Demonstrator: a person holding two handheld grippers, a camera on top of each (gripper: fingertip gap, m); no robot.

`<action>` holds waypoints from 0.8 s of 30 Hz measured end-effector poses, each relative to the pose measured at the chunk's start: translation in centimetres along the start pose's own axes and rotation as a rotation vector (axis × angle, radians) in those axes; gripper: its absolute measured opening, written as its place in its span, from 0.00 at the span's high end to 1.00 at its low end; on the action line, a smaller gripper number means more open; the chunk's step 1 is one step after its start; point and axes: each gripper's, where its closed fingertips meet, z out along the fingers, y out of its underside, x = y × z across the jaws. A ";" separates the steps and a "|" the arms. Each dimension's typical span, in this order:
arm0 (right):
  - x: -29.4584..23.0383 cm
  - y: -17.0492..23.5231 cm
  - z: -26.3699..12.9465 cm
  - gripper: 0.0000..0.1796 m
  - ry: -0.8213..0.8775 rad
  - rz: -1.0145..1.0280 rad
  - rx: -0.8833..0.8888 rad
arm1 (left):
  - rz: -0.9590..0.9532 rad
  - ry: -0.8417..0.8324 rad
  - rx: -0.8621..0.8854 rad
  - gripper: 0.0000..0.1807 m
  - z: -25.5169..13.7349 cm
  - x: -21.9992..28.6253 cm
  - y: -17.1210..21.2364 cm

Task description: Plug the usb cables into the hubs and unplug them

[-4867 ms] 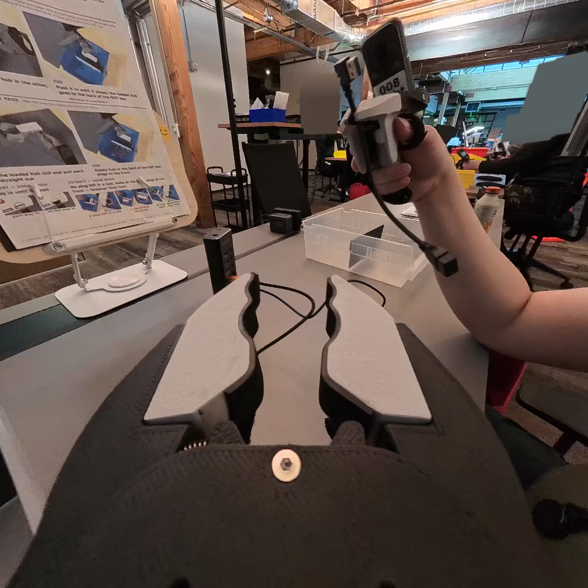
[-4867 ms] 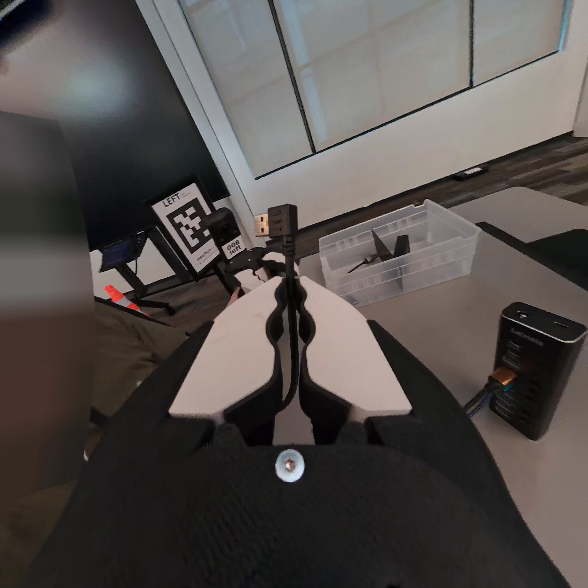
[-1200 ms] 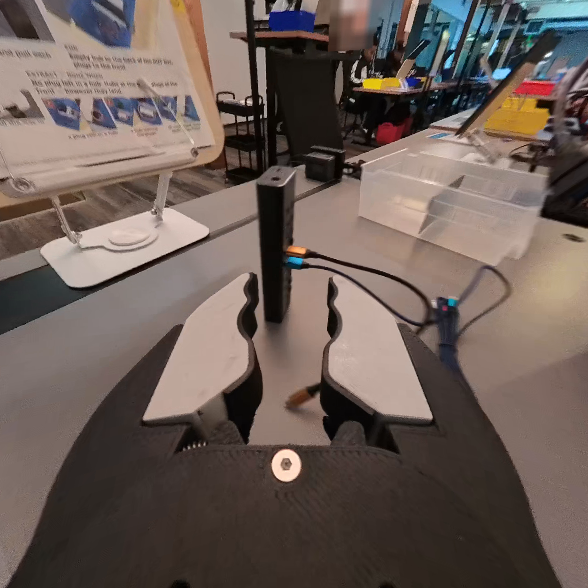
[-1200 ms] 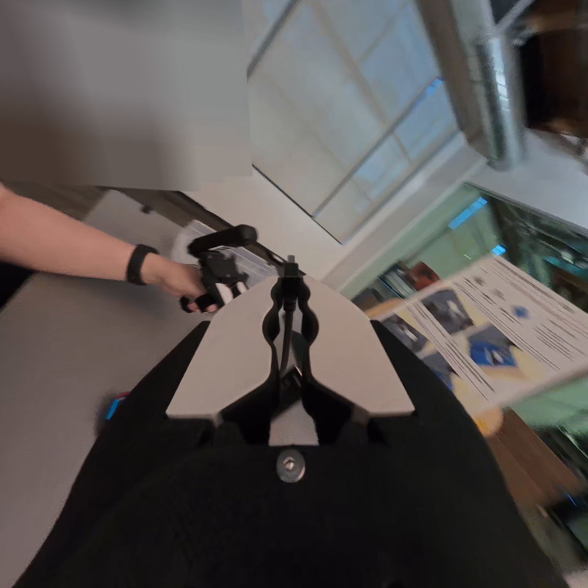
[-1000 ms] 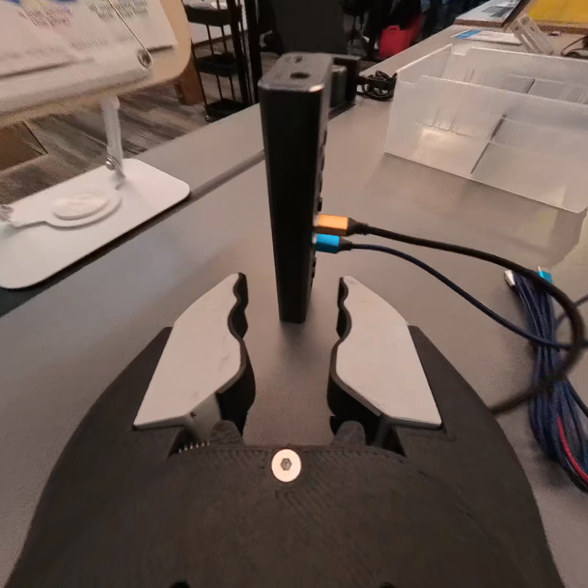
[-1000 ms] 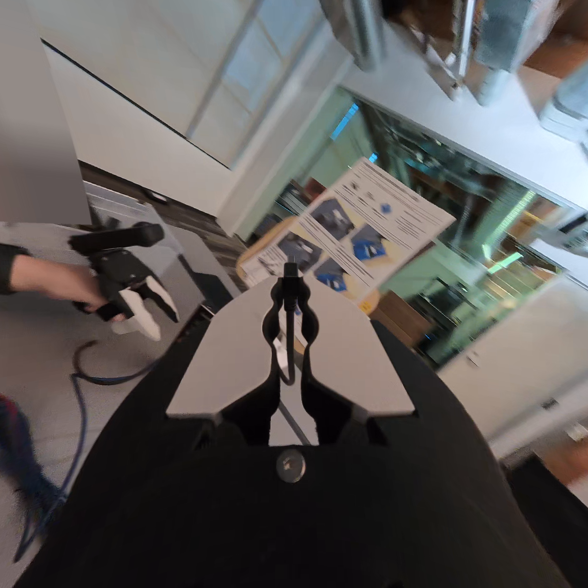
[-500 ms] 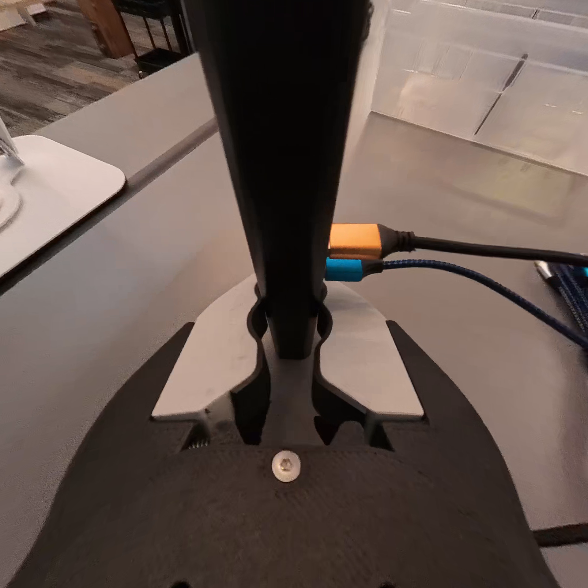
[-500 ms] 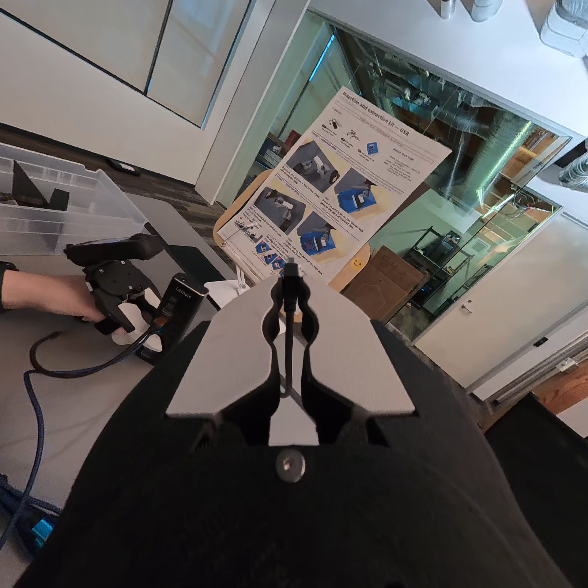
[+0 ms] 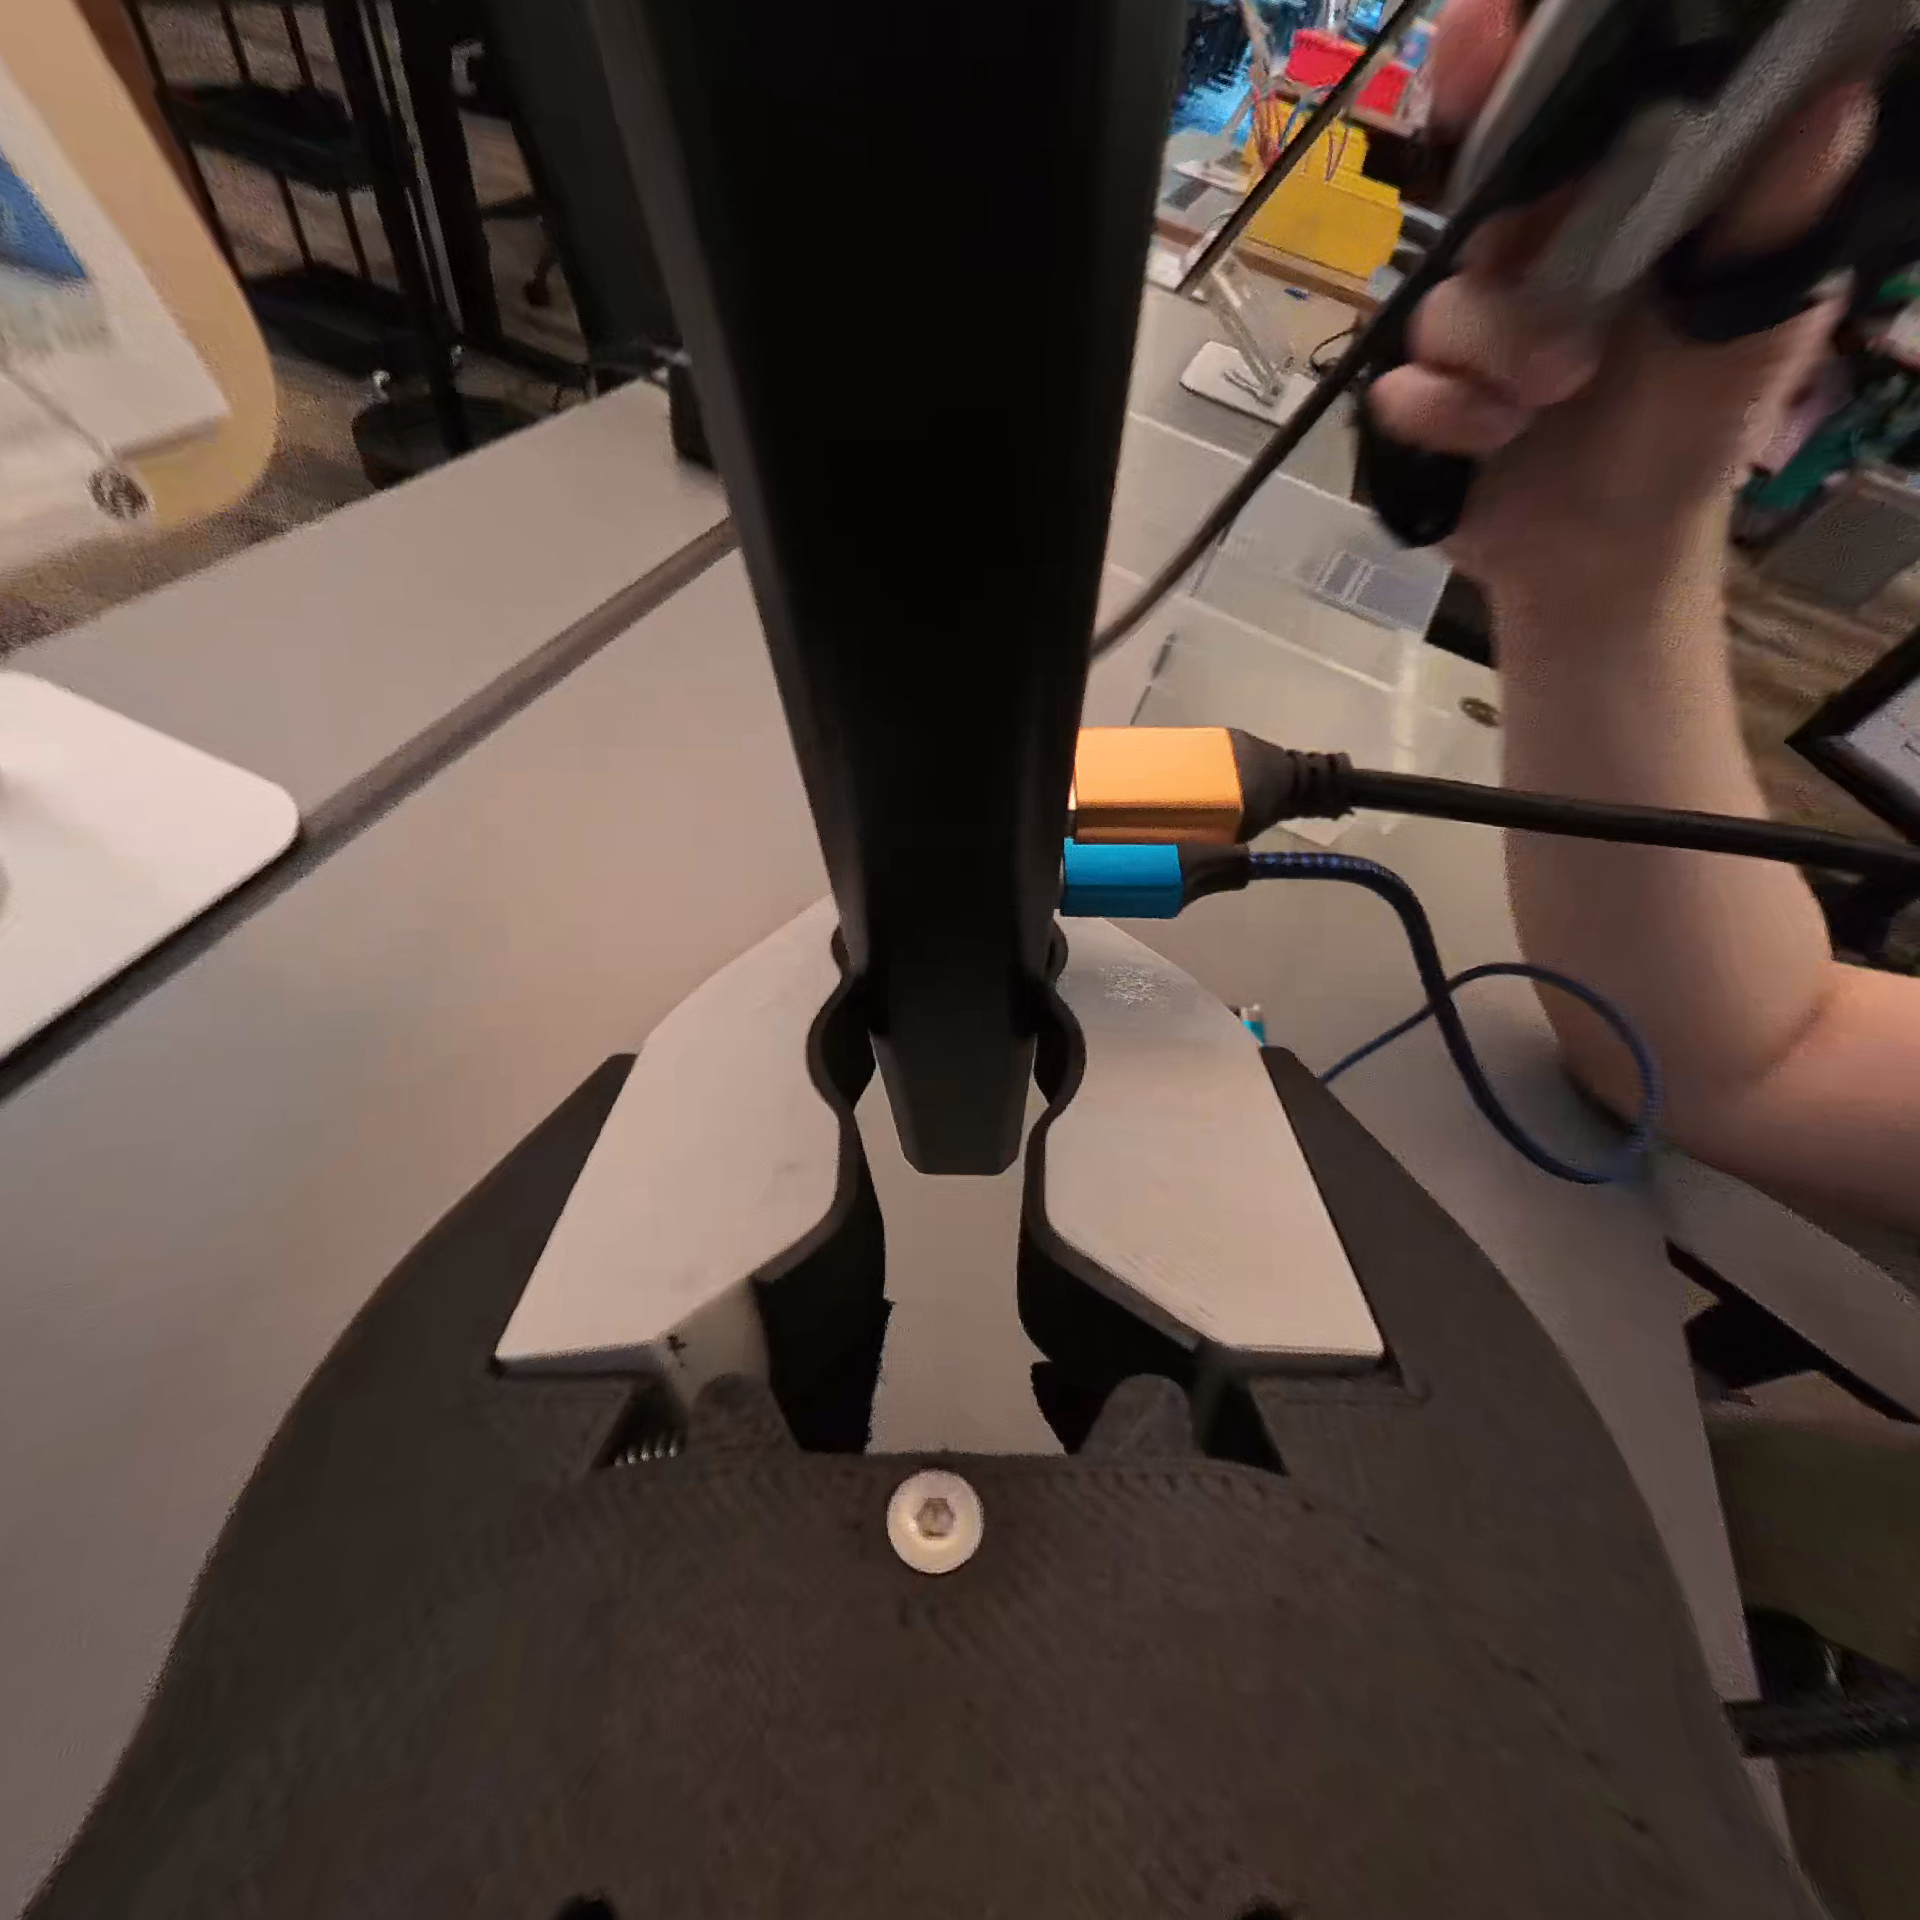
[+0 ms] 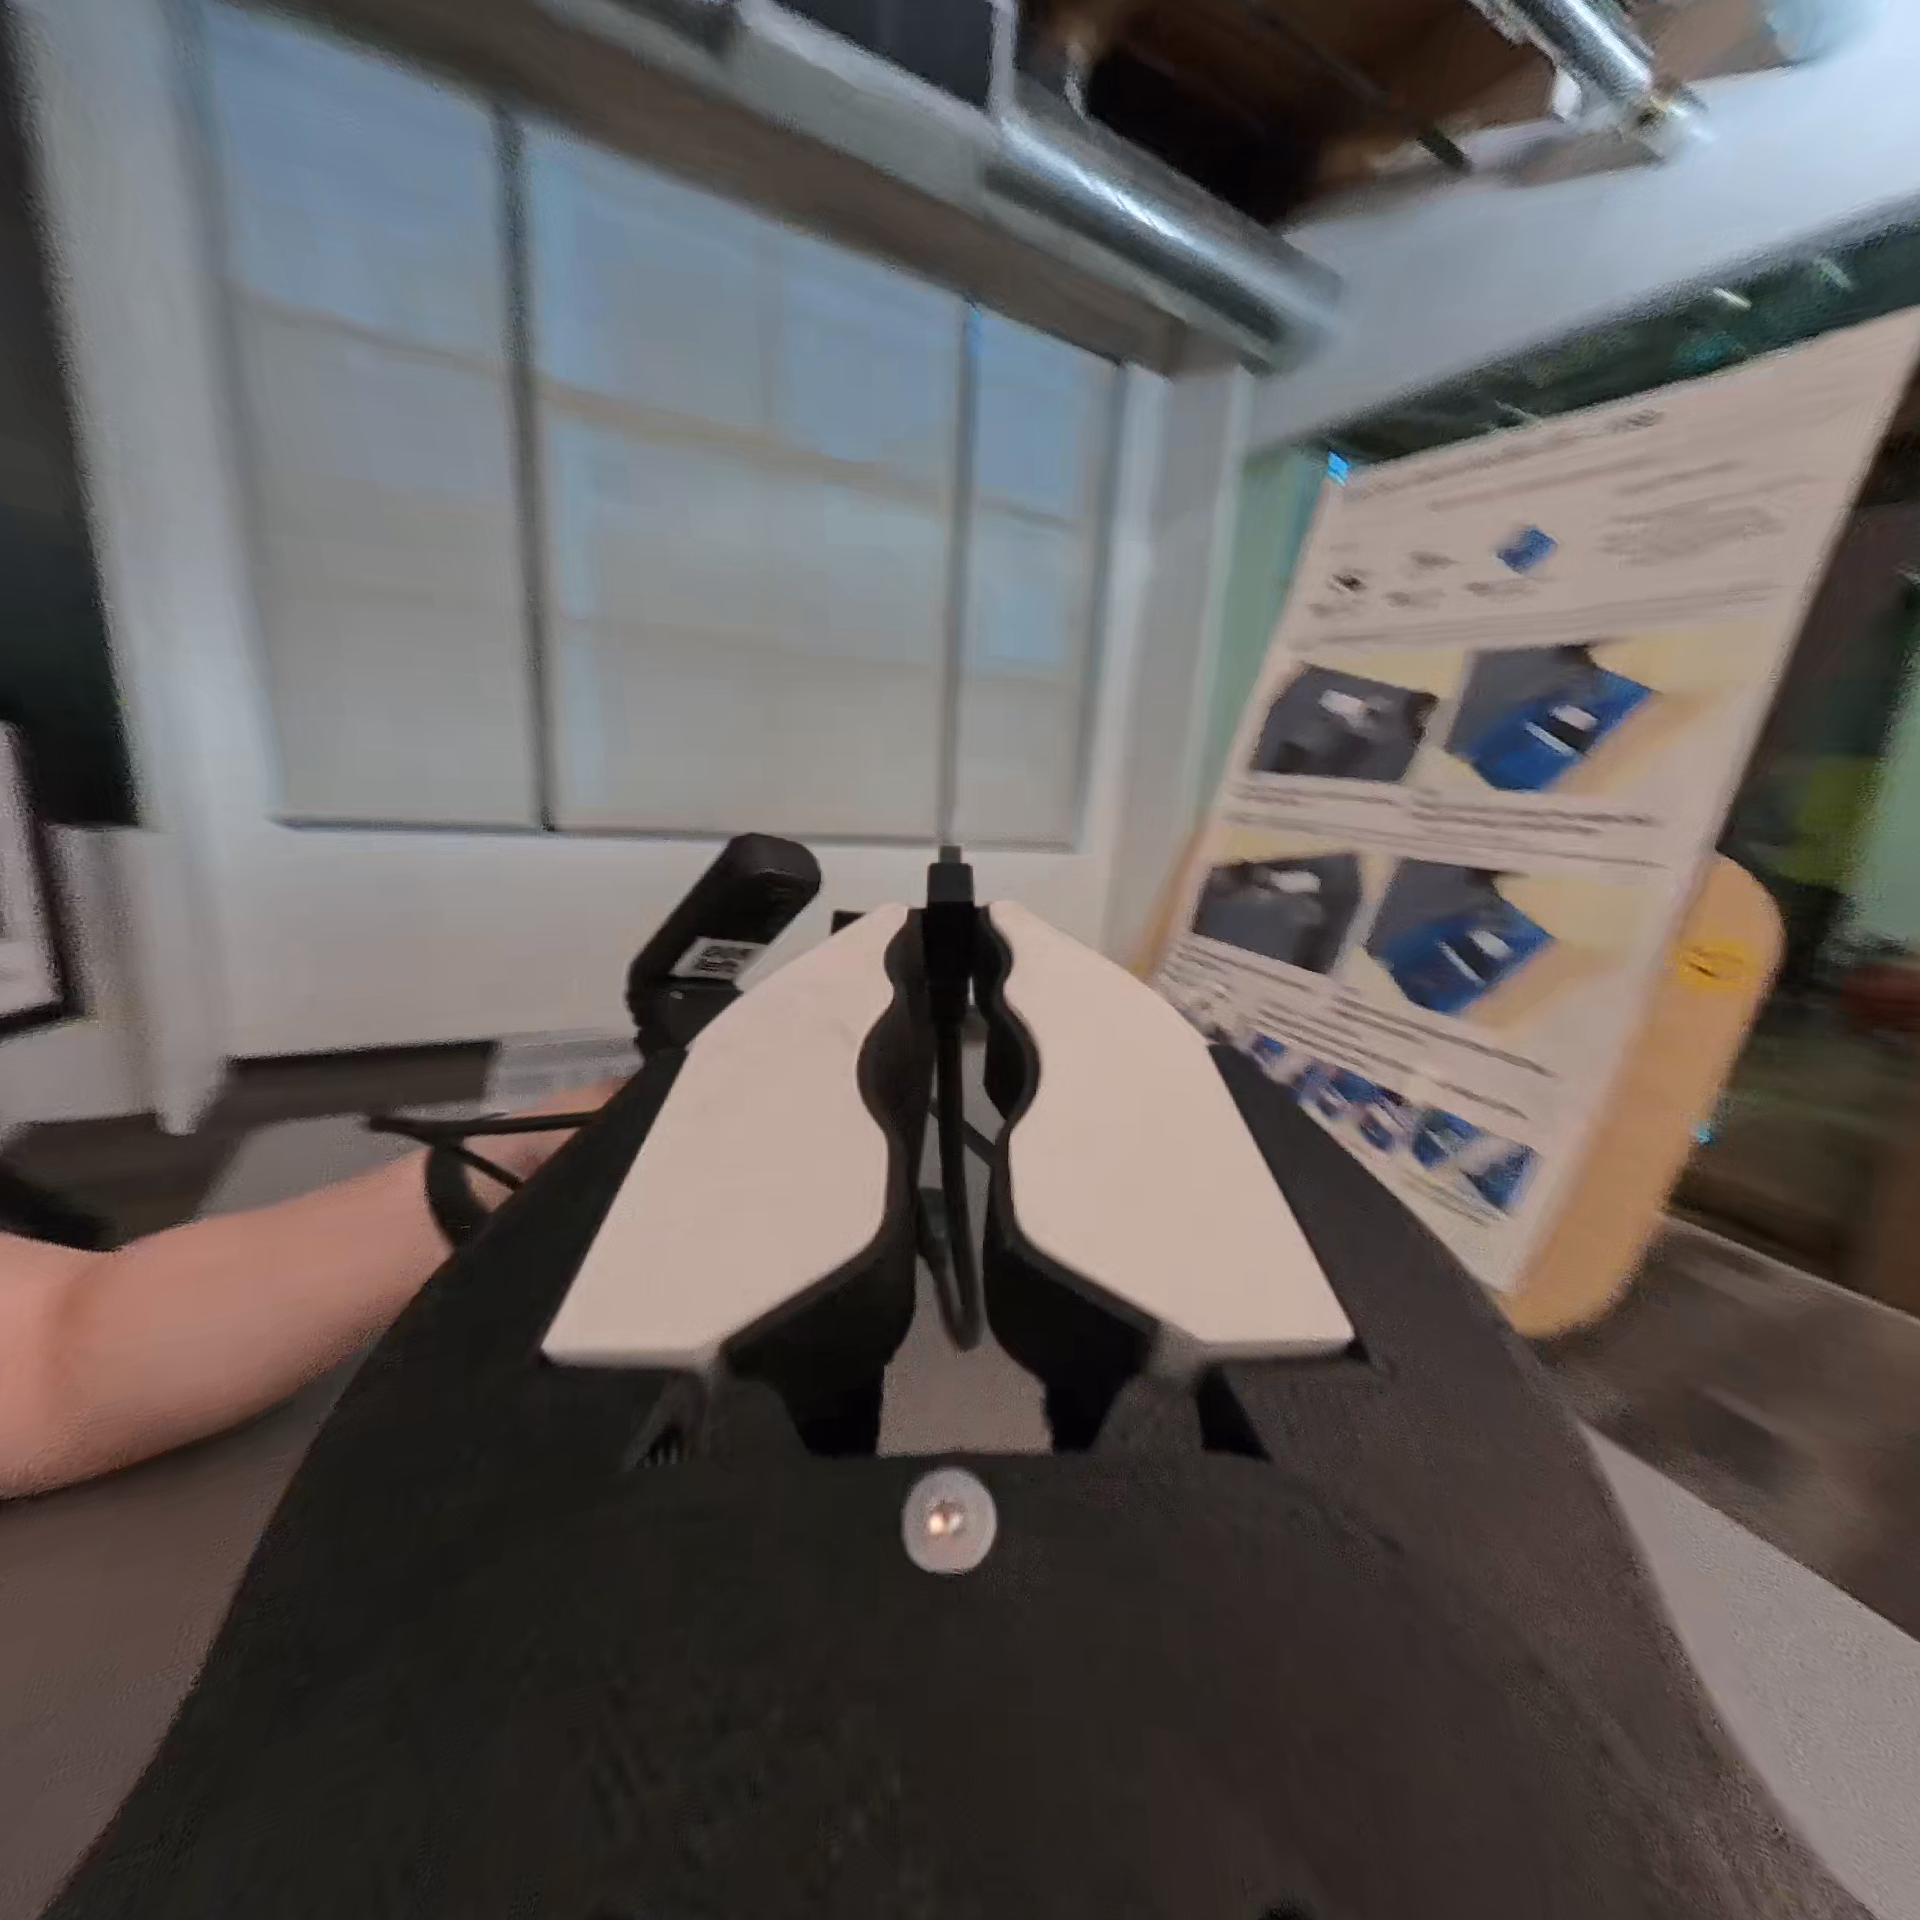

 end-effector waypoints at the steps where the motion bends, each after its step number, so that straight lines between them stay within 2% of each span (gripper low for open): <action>1: -0.6 -0.4 -0.2 0.95 -0.060 0.011 0.051 | 0.027 -0.004 0.004 0.86 -0.7 0.9 -0.7; 6: -4.1 -1.4 -1.4 0.95 -0.318 -0.005 0.149 | 0.100 0.017 0.027 0.85 -2.7 5.0 -3.0; 10: -5.4 -1.1 -1.1 0.95 -0.307 -0.151 0.109 | 0.113 -0.022 -0.023 0.85 -2.0 5.9 -2.6; 12: -5.9 -0.9 -0.2 0.95 -0.233 -0.310 0.074 | 0.109 -0.020 -0.043 0.85 -1.2 6.0 -2.2; 15: -7.9 0.7 1.4 0.95 -0.161 -0.727 -0.071 | 0.089 0.002 -0.080 0.85 -0.1 6.1 -1.4; 18: -7.9 4.1 2.8 0.95 -0.070 -1.090 -0.378 | 0.102 -0.039 -0.110 0.85 0.4 5.5 -0.8; 24: -7.5 7.1 4.1 0.95 -0.006 -1.301 -0.626 | 0.147 -0.163 -0.168 0.86 0.9 3.9 0.1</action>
